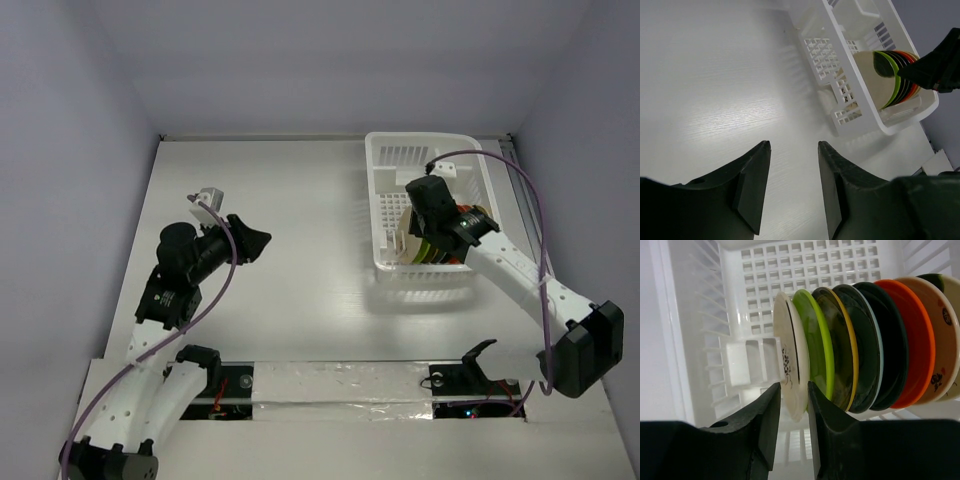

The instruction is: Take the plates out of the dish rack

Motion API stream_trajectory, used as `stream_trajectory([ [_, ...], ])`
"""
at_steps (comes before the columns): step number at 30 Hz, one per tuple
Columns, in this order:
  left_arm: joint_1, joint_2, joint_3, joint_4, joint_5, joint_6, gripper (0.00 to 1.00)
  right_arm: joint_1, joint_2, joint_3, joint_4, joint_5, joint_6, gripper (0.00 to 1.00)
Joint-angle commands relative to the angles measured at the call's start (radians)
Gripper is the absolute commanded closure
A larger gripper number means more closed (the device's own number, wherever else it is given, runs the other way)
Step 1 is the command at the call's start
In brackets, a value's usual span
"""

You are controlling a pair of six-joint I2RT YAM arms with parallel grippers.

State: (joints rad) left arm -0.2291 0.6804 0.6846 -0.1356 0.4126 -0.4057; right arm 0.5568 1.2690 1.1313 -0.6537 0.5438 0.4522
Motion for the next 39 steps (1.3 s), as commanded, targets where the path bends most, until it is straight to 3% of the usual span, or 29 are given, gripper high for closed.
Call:
stream_trajectory([
  [1, -0.016, -0.033, 0.020, -0.016, -0.006, 0.050, 0.60, 0.003, 0.035, 0.061, 0.012, 0.061, -0.015, 0.66],
  [12, -0.035, -0.031, -0.008, 0.014, 0.023, 0.053, 0.57, 0.003, 0.162, 0.105, -0.044, 0.180, -0.001, 0.72],
  [26, -0.053, -0.062, -0.010, 0.011, 0.015, 0.050, 0.57, 0.014, 0.231, 0.209, -0.156, 0.235, -0.069, 1.00],
  [39, -0.081, -0.090, -0.014, 0.007, -0.008, 0.044, 0.54, 0.094, 0.273, 0.358, -0.270, 0.323, -0.090, 1.00],
])
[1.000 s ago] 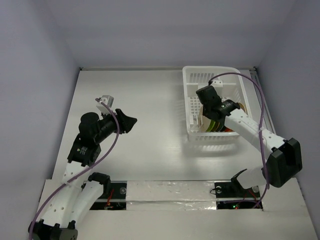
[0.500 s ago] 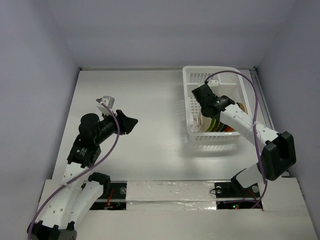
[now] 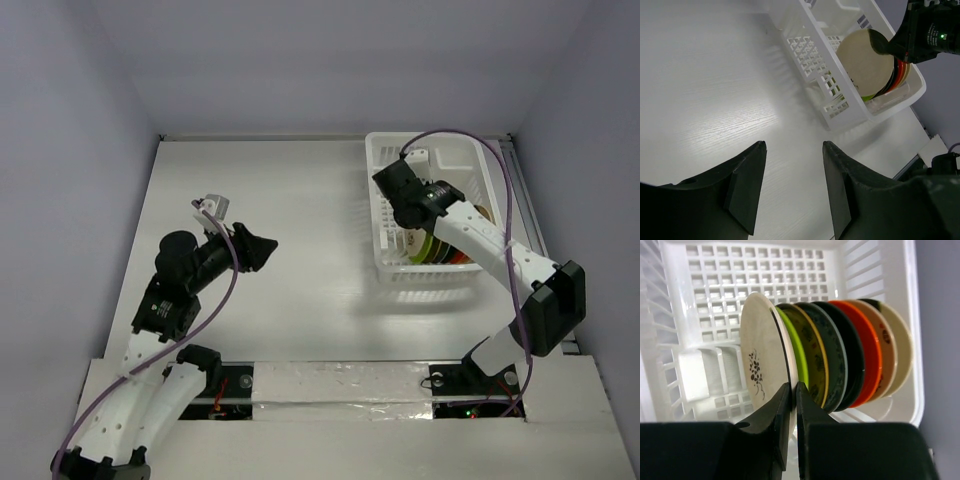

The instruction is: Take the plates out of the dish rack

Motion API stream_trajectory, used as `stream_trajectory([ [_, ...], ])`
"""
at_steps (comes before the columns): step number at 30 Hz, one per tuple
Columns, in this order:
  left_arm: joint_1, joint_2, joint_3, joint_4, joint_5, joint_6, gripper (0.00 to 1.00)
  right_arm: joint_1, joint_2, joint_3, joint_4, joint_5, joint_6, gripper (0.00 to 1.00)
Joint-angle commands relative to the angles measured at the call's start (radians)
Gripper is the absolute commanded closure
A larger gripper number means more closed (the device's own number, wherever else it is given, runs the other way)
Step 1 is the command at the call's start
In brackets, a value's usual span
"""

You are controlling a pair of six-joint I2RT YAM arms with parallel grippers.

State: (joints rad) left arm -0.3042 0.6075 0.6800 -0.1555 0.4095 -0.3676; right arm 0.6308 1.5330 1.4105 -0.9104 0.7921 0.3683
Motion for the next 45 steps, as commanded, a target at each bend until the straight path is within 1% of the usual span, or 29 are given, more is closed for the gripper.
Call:
stream_trajectory([
  [1, -0.006, -0.020, -0.010, 0.027, -0.005, 0.006, 0.54, 0.020, 0.012, 0.087, -0.019, 0.096, -0.008, 1.00],
  [7, -0.015, -0.022, -0.010, 0.024, -0.011, 0.002, 0.53, 0.050, -0.002, 0.177, -0.058, 0.127, -0.002, 1.00],
  [12, -0.015, -0.028, -0.007, 0.017, -0.024, 0.001, 0.52, 0.087, -0.065, 0.283, -0.104, 0.156, 0.021, 1.00],
  [15, -0.015, -0.028, -0.005, 0.016, -0.034, 0.001, 0.52, 0.116, -0.117, 0.334, -0.065, 0.108, 0.017, 1.00],
  [18, -0.015, -0.032, 0.000, 0.005, -0.055, 0.001, 0.52, 0.145, -0.152, 0.338, 0.016, 0.035, 0.001, 1.00],
  [21, -0.015, -0.037, 0.007, -0.009, -0.093, -0.001, 0.52, 0.155, -0.154, 0.291, 0.172, -0.117, -0.005, 1.00],
  [22, -0.015, -0.043, 0.013, -0.024, -0.130, -0.004, 0.53, 0.165, -0.131, 0.257, 0.211, -0.204, 0.013, 1.00],
  [23, -0.015, -0.048, 0.018, -0.029, -0.152, -0.007, 0.53, 0.165, -0.117, 0.239, 0.300, -0.244, 0.023, 1.00],
  [25, -0.015, -0.063, 0.023, -0.041, -0.187, -0.011, 0.55, 0.176, -0.061, 0.187, 0.390, -0.354, 0.046, 1.00],
  [26, -0.015, -0.066, 0.026, -0.050, -0.214, -0.014, 0.58, 0.188, -0.036, 0.177, 0.459, -0.379, 0.073, 1.00],
  [27, -0.015, -0.071, 0.026, -0.052, -0.225, -0.017, 0.58, 0.188, -0.010, 0.176, 0.488, -0.407, 0.089, 1.00],
  [28, -0.015, -0.075, 0.027, -0.056, -0.239, -0.021, 0.58, 0.197, 0.019, 0.177, 0.514, -0.466, 0.098, 1.00],
  [29, -0.015, -0.077, 0.030, -0.064, -0.261, -0.024, 0.59, 0.198, 0.079, 0.200, 0.556, -0.494, 0.112, 1.00],
  [30, -0.015, -0.078, 0.033, -0.070, -0.271, -0.028, 0.60, 0.223, 0.110, 0.214, 0.571, -0.514, 0.116, 1.00],
  [31, -0.015, -0.081, 0.033, -0.073, -0.281, -0.030, 0.61, 0.234, 0.142, 0.229, 0.582, -0.525, 0.119, 1.00],
  [32, -0.015, -0.081, 0.033, -0.076, -0.296, -0.030, 0.63, 0.244, 0.210, 0.273, 0.581, -0.530, 0.121, 1.00],
  [35, -0.015, -0.081, 0.033, -0.075, -0.295, -0.031, 0.64, 0.268, 0.304, 0.320, 0.584, -0.548, 0.129, 1.00],
  [36, -0.015, -0.081, 0.032, -0.075, -0.294, -0.031, 0.64, 0.268, 0.359, 0.337, 0.587, -0.557, 0.130, 1.00],
  [39, -0.015, -0.084, 0.030, -0.075, -0.294, -0.031, 0.64, 0.279, 0.449, 0.341, 0.602, -0.567, 0.142, 1.00],
  [45, -0.015, -0.087, 0.029, -0.069, -0.282, -0.031, 0.63, 0.279, 0.541, 0.314, 0.628, -0.524, 0.161, 1.00],
])
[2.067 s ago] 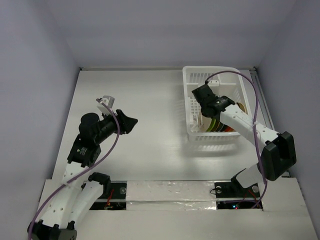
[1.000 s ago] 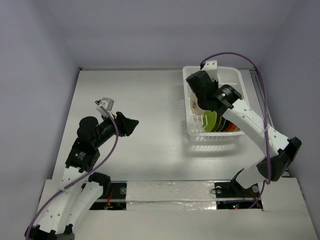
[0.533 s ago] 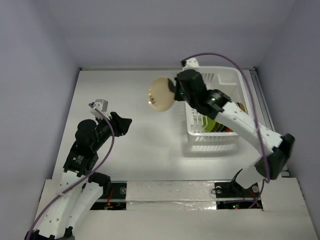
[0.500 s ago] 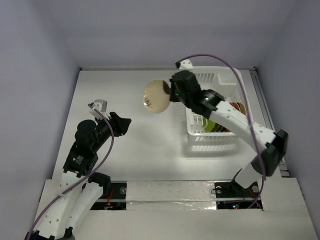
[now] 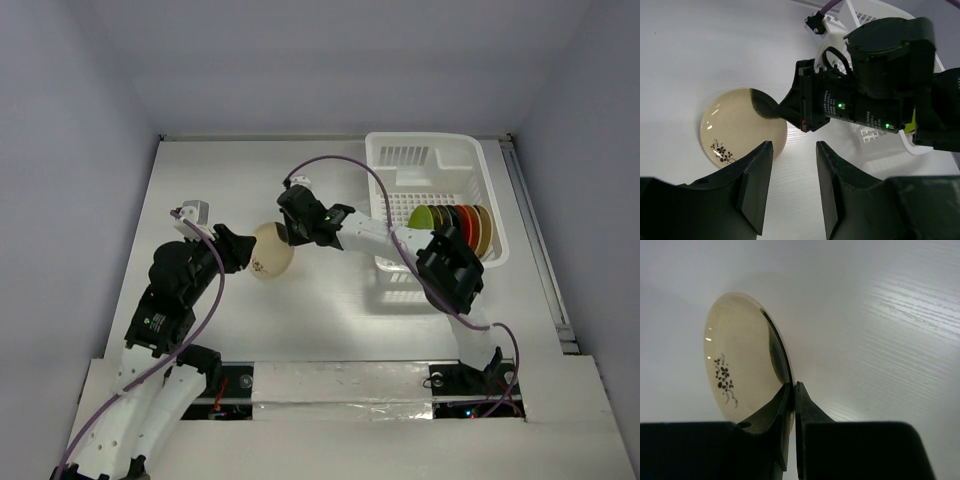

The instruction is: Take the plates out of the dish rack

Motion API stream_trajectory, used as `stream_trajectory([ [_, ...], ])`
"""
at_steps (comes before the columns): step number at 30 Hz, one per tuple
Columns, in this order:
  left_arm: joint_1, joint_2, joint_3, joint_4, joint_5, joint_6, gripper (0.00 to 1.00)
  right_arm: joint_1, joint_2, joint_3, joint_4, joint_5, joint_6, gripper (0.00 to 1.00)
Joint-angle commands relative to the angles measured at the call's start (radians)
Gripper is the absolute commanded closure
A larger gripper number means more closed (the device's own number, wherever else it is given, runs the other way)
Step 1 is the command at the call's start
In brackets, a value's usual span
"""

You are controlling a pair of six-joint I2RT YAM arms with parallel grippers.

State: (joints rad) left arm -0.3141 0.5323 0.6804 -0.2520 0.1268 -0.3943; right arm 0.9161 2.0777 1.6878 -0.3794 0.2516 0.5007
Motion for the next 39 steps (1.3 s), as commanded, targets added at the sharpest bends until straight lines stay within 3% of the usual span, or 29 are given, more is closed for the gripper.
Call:
stream_trajectory([
  [1, -0.005, -0.012, 0.027, 0.030, 0.005, -0.003, 0.63, -0.006, 0.010, 0.021, 0.097, 0.021, 0.039, 1.00],
  [5, -0.005, -0.012, 0.027, 0.030, 0.008, -0.003, 0.63, -0.006, 0.021, -0.045, 0.109, 0.077, 0.070, 0.98],
  [11, -0.005, -0.015, 0.025, 0.033, 0.016, -0.003, 0.63, -0.006, 0.036, -0.100, 0.097, 0.129, 0.093, 0.72],
  [18, -0.005, -0.015, 0.024, 0.033, 0.020, -0.003, 0.63, -0.006, 0.001, -0.131, 0.067, 0.149, 0.095, 0.68],
  [24, -0.005, -0.012, 0.022, 0.034, 0.023, -0.003, 0.63, -0.006, -0.232, -0.203, 0.057, 0.156, 0.075, 0.60],
  [27, -0.005, -0.011, 0.022, 0.036, 0.025, -0.003, 0.63, -0.006, -0.419, -0.253, 0.022, 0.268, 0.044, 0.65],
  [28, -0.005, -0.012, 0.022, 0.036, 0.024, -0.003, 0.63, -0.026, -0.464, -0.269, 0.005, 0.300, 0.039, 0.73],
  [29, -0.005, -0.012, 0.022, 0.036, 0.023, -0.003, 0.63, -0.043, -0.510, -0.286, -0.010, 0.343, 0.036, 0.89],
  [31, -0.005, -0.012, 0.022, 0.033, 0.025, -0.002, 0.63, -0.115, -0.640, -0.358, -0.056, 0.363, 0.029, 1.00],
  [39, -0.014, -0.009, 0.022, 0.037, 0.028, -0.002, 0.63, -0.305, -0.886, -0.540, -0.251, 0.371, -0.017, 0.99],
])
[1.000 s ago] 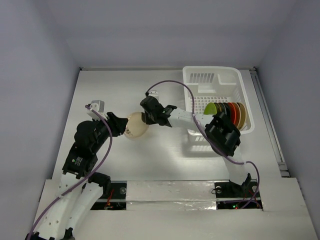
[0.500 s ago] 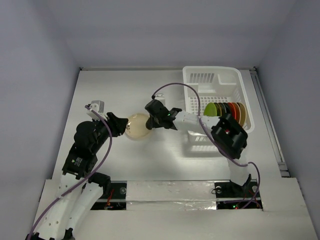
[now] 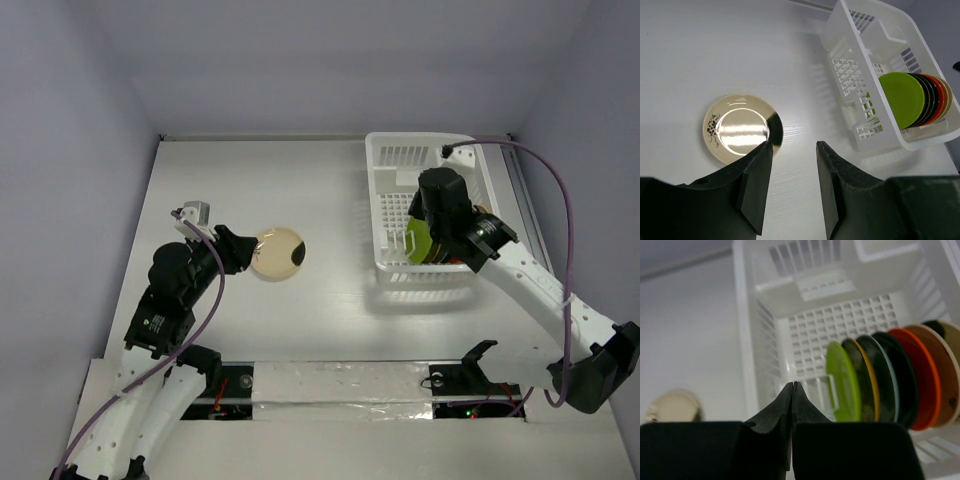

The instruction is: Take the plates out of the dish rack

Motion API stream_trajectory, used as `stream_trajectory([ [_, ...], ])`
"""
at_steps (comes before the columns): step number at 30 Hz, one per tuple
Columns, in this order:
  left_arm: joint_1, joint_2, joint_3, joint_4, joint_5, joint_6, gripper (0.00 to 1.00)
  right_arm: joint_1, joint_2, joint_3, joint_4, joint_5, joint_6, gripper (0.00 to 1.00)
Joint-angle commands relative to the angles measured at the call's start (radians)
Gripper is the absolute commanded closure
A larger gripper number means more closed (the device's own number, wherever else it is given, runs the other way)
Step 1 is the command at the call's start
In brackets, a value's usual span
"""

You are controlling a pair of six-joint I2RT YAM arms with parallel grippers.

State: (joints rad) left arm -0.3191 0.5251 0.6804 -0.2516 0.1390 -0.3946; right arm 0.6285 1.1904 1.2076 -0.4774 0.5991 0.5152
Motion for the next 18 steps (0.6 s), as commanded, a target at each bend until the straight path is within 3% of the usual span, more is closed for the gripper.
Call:
stream_trajectory([
  [1, -0.009, 0.001, 0.022, 0.035, 0.016, 0.000, 0.63, -0.027, -0.002, -0.068, -0.170, 0.025, -0.038, 0.99],
  [8, -0.009, -0.002, 0.021, 0.035, 0.017, 0.000, 0.62, -0.085, 0.069, -0.103, -0.224, 0.044, -0.063, 0.77],
  [18, -0.009, -0.005, 0.021, 0.037, 0.020, 0.000, 0.62, -0.121, 0.170, -0.063, -0.243, 0.080, -0.070, 0.74],
])
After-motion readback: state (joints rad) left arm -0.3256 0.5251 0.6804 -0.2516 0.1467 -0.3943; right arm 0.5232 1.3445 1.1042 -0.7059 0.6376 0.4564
